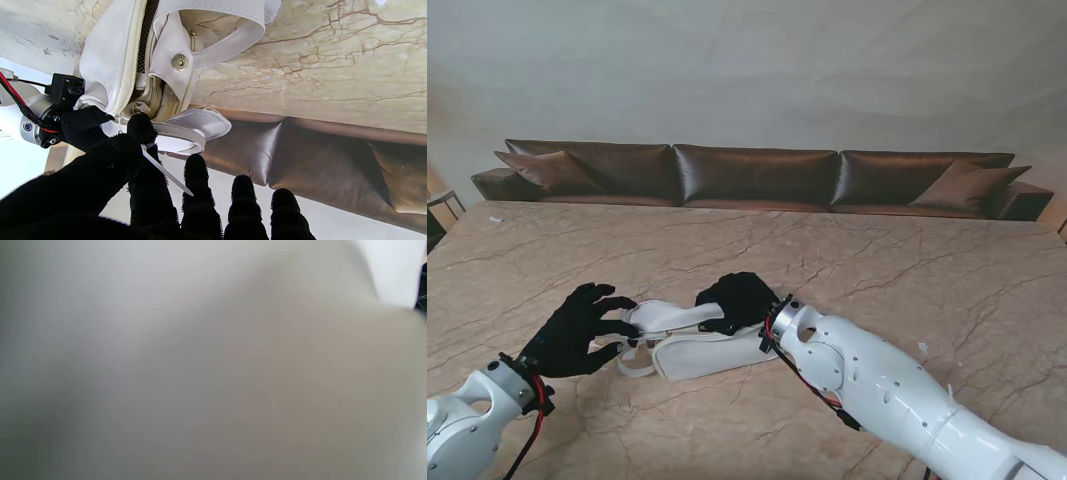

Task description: Pack the cosmetics bag

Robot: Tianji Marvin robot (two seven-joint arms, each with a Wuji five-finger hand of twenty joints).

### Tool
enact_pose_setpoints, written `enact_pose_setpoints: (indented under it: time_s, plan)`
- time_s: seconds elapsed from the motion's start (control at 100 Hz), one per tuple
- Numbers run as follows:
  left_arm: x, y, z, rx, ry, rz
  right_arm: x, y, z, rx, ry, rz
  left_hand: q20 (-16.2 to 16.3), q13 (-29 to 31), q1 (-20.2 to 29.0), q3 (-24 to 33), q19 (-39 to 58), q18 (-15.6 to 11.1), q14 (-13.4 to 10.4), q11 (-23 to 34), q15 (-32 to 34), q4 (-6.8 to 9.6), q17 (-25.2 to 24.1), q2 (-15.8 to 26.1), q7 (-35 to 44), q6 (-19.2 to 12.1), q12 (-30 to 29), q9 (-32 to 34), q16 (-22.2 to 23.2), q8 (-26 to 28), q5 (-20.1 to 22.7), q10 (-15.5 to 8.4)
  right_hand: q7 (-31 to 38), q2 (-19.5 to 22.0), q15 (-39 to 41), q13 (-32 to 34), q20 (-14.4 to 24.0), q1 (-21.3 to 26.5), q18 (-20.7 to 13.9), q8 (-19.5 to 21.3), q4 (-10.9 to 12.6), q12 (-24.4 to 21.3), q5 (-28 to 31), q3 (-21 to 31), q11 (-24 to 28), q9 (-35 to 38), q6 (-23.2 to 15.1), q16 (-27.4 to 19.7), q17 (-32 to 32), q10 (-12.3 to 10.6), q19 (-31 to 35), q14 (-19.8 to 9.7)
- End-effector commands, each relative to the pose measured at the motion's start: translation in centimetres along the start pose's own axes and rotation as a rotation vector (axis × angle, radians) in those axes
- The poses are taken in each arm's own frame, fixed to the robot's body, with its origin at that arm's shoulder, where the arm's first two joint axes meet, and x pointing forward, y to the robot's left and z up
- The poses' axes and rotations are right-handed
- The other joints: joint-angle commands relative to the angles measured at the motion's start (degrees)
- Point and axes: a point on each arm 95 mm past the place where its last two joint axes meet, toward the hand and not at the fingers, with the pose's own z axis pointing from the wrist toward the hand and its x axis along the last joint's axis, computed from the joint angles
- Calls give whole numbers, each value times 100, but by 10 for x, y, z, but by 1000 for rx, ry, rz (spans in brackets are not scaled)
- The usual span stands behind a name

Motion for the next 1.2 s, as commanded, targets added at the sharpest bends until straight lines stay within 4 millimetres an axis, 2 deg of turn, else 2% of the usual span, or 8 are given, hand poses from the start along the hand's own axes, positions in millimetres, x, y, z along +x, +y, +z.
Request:
enact_pose_setpoints:
  time_s: [0.0,0.14,0.21,0.31,0.36,0.57,0.9,1.19]
  plan:
    - [-17,0,-10,-16,-49,11,-30,-6,-24,40,-79,-33,159,67,-201,-135,20,-5,-50,206,56,245,-86,273,5575,989,122,123,63,504,1157,-1,974,371,777,624,335,2538,183,433,1122,114,1053,1135,368,465,-1419,256,343,-128,1317,-58]
    - [-11,10,-4,-19,-27,-8,-27,-6,-24,37,-79,8,114,-33,51,-732,-95,-110,-99,196,33,104,-45,237,5240,808,152,-25,37,466,791,0,676,-10,56,532,279,2478,162,232,881,-140,833,1256,25,391,-1267,-75,65,-136,862,39]
    - [-4,15,0,-15,-9,1,-23,-4,-25,42,-74,14,192,-43,157,-847,-10,-81,-103,159,38,-154,-56,222,5108,681,116,-123,12,432,669,-16,237,-808,-1159,-123,-40,2009,-86,-2045,165,-677,-250,1491,-848,-135,-988,-499,-571,-22,-23,-43]
    - [4,19,6,-7,11,1,-17,2,-26,45,-62,8,289,-65,188,-889,38,-82,-103,148,79,-328,-77,238,5072,643,93,-228,18,408,623,-36,-488,23,-2362,-990,-265,-21,-210,-3674,914,-1293,-1452,907,-1486,-1176,-129,-1080,-1417,126,-841,-44]
    - [7,20,8,-1,14,-3,-15,5,-27,44,-63,4,294,-67,194,-888,37,-87,-103,150,87,-342,-76,257,5070,635,95,-239,20,406,604,-33,-1316,571,-2851,-1331,-200,-506,-217,-3168,1497,-1679,-1614,304,-1666,-1617,192,-1334,-1783,177,-1180,16]
    - [16,20,13,38,5,-17,-2,19,-28,79,-48,-16,219,-105,241,-916,-47,-136,-98,166,125,-392,-57,242,5068,660,108,-267,26,378,597,-24,-2415,1416,-5349,-3022,-1282,-1330,-246,-3840,1643,-2708,-2887,-2586,-2944,-3147,1089,-2811,-3696,463,-3548,268]
    - [25,21,14,82,-2,-33,27,21,-14,214,-12,-86,341,-94,393,-896,71,-109,-49,337,240,-566,-76,240,5033,879,147,-123,54,180,778,34,-3882,991,-6423,-5432,-3113,-2379,-200,-4578,1357,-3390,-3962,-2260,-4375,-5186,2939,-4182,-5446,2027,-5919,949]
    - [33,24,16,71,9,-54,43,5,8,240,10,-213,543,-96,592,-1281,135,-160,-47,425,345,-684,-90,495,5053,1098,134,-104,40,-29,824,55,-5362,501,-6119,-5568,-3471,-1777,74,-3564,1247,-3618,-3852,-2331,-4838,-5279,3274,-4300,-5454,2349,-5490,1207]
